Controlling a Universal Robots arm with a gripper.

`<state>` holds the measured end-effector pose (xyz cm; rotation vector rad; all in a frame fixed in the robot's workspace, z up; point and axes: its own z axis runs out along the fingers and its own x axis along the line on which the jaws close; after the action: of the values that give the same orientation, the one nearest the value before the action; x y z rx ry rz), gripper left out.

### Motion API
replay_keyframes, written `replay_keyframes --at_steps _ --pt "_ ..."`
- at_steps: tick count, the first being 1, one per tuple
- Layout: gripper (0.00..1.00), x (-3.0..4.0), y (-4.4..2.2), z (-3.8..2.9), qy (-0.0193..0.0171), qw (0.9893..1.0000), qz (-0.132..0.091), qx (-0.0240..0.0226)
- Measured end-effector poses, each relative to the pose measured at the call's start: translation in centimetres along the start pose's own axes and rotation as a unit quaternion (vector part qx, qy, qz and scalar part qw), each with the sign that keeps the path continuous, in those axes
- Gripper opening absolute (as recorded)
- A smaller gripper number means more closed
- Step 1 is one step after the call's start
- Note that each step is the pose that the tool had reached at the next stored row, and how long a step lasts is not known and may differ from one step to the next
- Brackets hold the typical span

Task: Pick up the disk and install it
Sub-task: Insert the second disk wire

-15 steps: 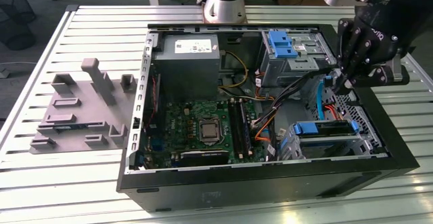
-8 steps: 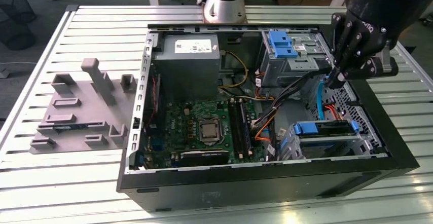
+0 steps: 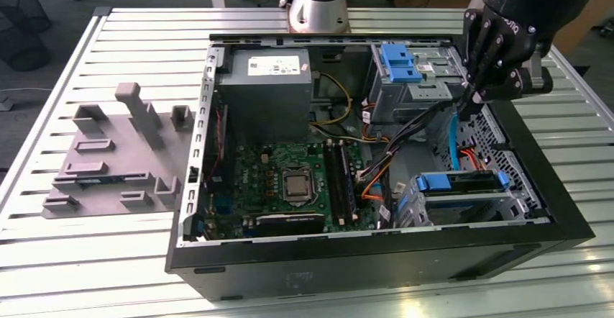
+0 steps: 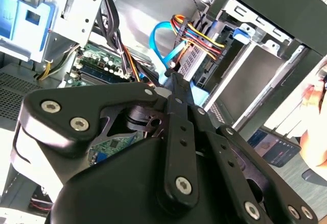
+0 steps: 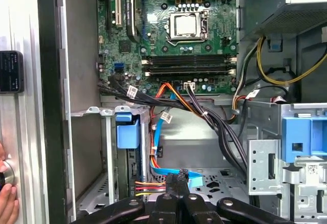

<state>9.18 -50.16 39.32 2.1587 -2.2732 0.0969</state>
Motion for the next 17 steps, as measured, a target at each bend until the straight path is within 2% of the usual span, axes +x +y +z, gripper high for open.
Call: replay_keyframes --at_steps 5,7,8,9,11,15,17 --pt "0.11 0.0 0.0 -0.03 0.0002 1.0 0.0 0.0001" --pt "0.11 0.0 -0.01 -0.23 0.0002 1.0 0.0 0.0001" --pt "0.18 -0.01 -0.01 -0.28 0.0004 1.0 0.0 0.0001" --pt "0.18 -0.05 0.0 -0.27 0.0008 1.0 0.0 0.0002" --pt "0.18 -0.16 0.04 -0.29 0.0054 1.0 0.0 0.0005" --pt "0.18 -0.39 0.14 -0.06 0.0195 0.9998 0.001 0.002" --pt "0.18 -0.55 0.15 0.13 0.0209 0.9998 0.001 0.0021"
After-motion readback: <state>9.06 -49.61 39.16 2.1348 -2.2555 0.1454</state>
